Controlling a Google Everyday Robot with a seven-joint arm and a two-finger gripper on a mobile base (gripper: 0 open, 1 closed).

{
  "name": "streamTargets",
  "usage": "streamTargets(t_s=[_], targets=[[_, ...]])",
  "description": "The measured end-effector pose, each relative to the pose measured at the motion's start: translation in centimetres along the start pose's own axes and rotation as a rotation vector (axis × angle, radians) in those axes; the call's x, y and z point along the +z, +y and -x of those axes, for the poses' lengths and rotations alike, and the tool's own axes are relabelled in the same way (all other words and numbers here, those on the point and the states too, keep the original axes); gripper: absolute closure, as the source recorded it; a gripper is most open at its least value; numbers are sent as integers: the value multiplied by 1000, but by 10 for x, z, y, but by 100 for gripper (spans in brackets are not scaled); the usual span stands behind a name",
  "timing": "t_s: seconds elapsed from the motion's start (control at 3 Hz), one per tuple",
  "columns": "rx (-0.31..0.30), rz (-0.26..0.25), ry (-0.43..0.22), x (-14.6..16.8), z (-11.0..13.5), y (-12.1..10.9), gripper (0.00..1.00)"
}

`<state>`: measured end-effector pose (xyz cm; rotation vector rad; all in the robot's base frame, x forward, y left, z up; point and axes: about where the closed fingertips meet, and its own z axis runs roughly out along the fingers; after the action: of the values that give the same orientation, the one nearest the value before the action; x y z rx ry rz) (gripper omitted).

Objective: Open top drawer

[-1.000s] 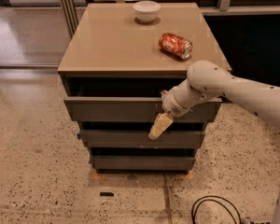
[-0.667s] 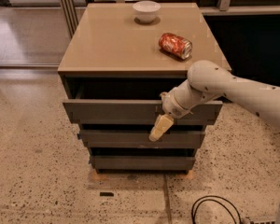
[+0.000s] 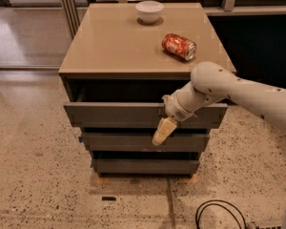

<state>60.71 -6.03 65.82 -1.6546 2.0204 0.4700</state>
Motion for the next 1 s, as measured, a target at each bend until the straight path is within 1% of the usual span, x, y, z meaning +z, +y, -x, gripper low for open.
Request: streamTargets(t_s=[0.33,0.67,1.0], targets=[[-37,34,-9,-8,5,18,0],[-59,106,-29,-25,-1,62,0],[-59,106,-29,-25,-1,62,0]])
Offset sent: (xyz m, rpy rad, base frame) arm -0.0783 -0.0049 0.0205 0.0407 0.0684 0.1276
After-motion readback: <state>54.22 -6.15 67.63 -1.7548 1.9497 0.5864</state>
